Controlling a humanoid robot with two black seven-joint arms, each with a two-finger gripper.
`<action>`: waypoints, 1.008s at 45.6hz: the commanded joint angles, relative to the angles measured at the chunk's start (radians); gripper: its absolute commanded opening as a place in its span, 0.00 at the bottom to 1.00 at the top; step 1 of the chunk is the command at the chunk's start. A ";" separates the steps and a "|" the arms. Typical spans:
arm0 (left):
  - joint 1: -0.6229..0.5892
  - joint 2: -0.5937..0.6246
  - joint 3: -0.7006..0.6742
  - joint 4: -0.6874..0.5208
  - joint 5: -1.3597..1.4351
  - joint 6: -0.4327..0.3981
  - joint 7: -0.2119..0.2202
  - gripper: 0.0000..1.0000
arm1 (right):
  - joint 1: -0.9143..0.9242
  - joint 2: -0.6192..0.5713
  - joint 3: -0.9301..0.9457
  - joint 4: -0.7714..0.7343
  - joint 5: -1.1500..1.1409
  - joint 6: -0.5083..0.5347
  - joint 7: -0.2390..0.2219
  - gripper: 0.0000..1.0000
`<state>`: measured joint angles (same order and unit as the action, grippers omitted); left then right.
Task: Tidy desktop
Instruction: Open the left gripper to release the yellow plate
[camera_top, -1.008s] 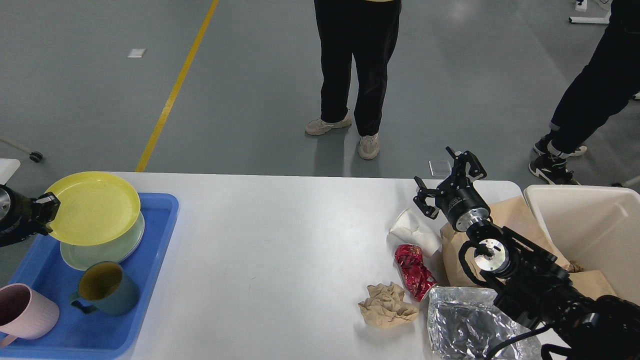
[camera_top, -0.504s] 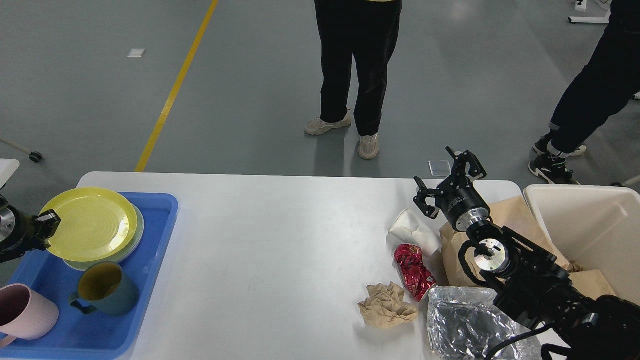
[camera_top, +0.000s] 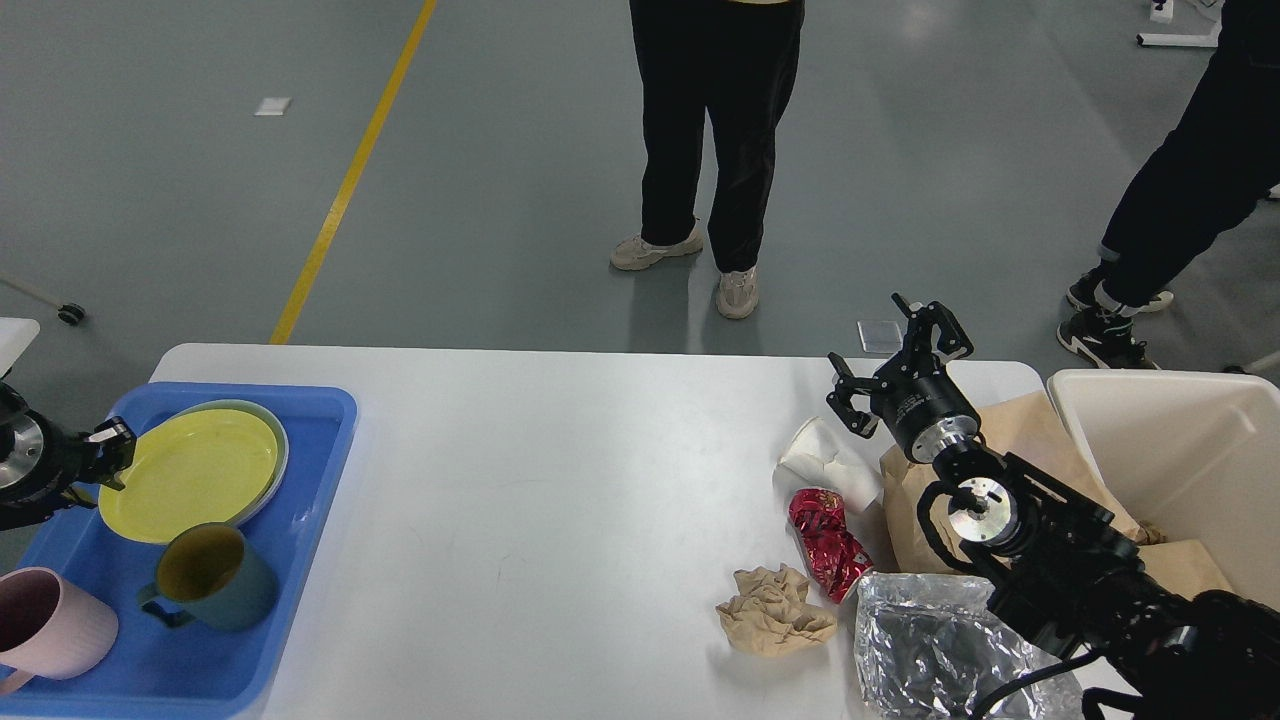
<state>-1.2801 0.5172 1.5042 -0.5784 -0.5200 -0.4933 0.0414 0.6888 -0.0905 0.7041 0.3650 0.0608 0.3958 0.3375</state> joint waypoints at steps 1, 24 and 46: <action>0.001 -0.002 0.001 0.000 0.000 0.004 0.000 0.37 | 0.000 0.000 0.000 0.000 -0.001 0.000 0.000 1.00; -0.002 -0.002 -0.002 -0.001 0.000 -0.011 0.005 0.82 | 0.000 0.000 0.000 0.000 0.001 0.000 0.000 1.00; -0.179 -0.037 0.005 -0.015 0.001 -0.323 0.015 0.96 | 0.000 0.000 0.000 0.000 0.001 0.000 0.000 1.00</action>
<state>-1.4123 0.5015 1.5102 -0.5934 -0.5183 -0.7561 0.0581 0.6888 -0.0905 0.7041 0.3651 0.0612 0.3958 0.3375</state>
